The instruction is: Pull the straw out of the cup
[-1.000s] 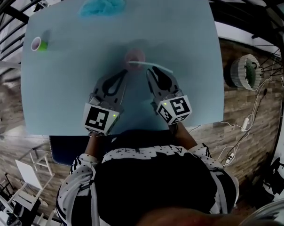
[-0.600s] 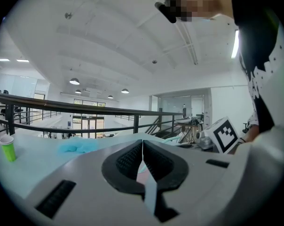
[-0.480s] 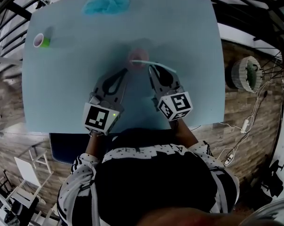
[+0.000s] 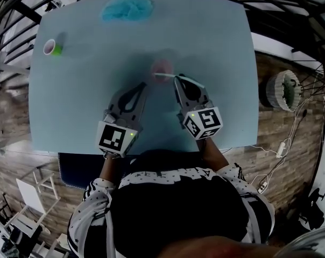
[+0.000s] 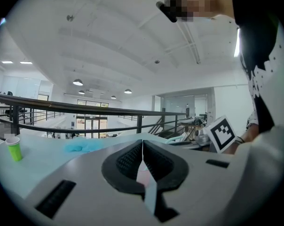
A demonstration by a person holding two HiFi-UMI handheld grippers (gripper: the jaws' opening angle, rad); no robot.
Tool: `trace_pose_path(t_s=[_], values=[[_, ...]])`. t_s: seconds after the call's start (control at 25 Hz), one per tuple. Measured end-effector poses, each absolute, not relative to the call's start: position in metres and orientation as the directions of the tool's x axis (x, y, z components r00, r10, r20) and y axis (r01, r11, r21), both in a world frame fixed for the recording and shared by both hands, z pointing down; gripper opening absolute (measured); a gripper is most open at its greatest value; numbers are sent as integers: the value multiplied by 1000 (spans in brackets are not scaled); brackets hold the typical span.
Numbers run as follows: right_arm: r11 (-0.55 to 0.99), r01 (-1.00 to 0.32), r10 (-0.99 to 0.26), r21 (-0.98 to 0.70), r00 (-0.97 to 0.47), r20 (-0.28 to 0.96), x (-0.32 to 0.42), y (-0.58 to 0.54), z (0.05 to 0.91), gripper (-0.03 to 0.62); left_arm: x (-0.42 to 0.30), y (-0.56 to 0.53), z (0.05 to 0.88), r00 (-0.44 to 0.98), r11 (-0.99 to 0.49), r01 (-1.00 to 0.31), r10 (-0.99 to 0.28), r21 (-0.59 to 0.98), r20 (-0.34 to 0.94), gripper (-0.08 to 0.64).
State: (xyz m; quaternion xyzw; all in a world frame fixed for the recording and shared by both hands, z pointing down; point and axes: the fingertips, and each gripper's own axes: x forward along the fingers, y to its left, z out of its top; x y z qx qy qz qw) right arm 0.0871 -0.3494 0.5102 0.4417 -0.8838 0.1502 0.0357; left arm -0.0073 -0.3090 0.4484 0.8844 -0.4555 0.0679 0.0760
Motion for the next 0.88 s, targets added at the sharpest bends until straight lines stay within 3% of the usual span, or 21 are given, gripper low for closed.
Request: trace_pose_path(t_s=[0.88], values=[[629, -758, -728, -170, -652, 213, 80, -352, 494, 44, -17, -307, 436, 529, -525, -848, -833, 70, 163, 14]])
